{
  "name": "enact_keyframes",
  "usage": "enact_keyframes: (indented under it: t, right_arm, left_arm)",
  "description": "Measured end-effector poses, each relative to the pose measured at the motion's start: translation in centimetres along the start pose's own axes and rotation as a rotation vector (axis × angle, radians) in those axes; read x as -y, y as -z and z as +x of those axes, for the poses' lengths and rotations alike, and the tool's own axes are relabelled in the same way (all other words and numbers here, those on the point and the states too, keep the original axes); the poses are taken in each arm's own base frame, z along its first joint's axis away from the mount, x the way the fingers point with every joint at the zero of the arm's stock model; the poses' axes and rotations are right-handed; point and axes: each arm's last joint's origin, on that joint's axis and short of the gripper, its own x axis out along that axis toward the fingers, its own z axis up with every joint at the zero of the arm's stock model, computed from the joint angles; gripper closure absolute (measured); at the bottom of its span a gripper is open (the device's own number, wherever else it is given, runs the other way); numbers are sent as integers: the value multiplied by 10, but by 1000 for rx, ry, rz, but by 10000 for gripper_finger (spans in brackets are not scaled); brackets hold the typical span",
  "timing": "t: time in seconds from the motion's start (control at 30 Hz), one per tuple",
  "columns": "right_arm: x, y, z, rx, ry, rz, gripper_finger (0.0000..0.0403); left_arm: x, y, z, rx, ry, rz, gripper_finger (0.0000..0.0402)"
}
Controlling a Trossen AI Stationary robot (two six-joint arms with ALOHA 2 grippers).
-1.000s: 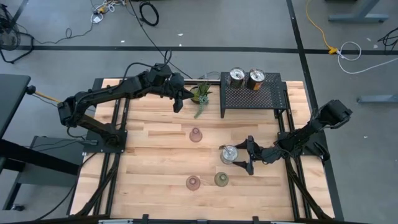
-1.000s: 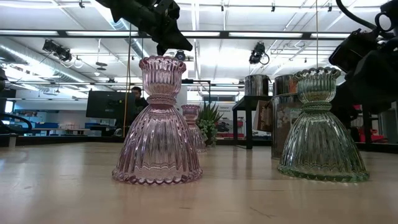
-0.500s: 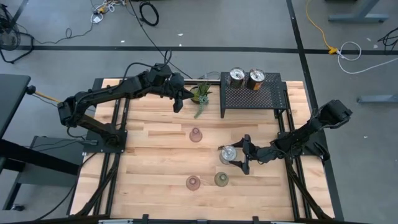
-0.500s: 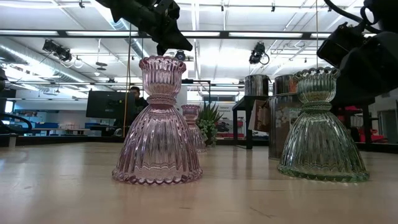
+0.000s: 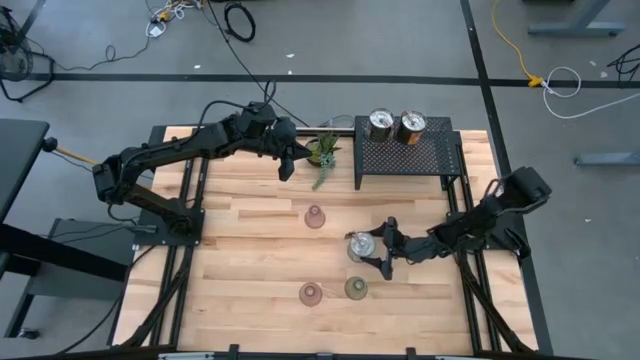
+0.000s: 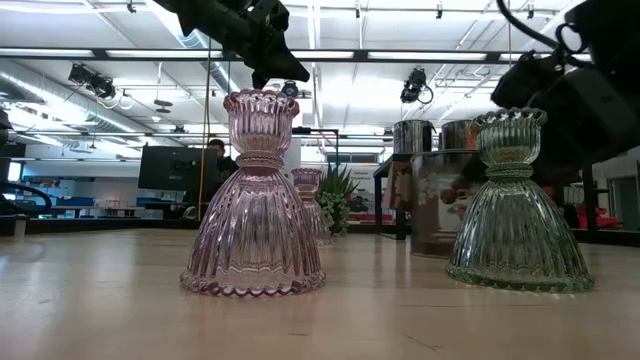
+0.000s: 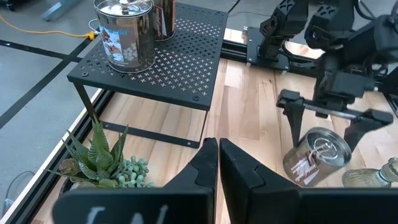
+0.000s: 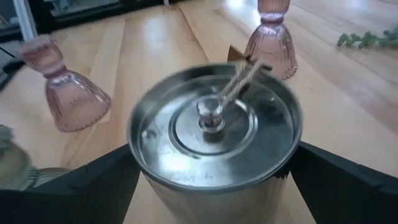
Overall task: Pick & Place candle stick holders
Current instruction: Align the silver scented candle with the silver scented candles on the shelf
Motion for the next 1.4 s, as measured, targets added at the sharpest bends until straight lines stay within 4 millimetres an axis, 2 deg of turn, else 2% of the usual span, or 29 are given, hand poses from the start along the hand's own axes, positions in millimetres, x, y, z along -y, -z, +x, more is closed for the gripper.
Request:
enact_keyframes:
  t: [0.13,0.33,0.57,0.77,0.97,1.2,1.4]
  right_arm:
    - [-7,0,13,-13,16,-13,17]
    - [-15,-4,22,-15,-4,-40,81]
    - [-14,-4,22,-22,2,-34,81]
    - [-15,-13,15,-9,-8,-22,81]
    - [-12,-40,-7,45,22,-16,81]
    - [1,-79,-55,130,30,-9,81]
    - [26,-88,-97,163,184,53,81]
  left_arm:
    - [0,0,0,0,0,0,385]
    - [0,1,0,-8,0,-3,385]
    - [0,1,0,-13,1,2,385]
    - [0,4,0,-35,2,-5,385]
    - [0,4,0,-38,2,-4,385]
    - [0,5,0,-45,2,-5,385]
    - [0,5,0,-47,2,12,385]
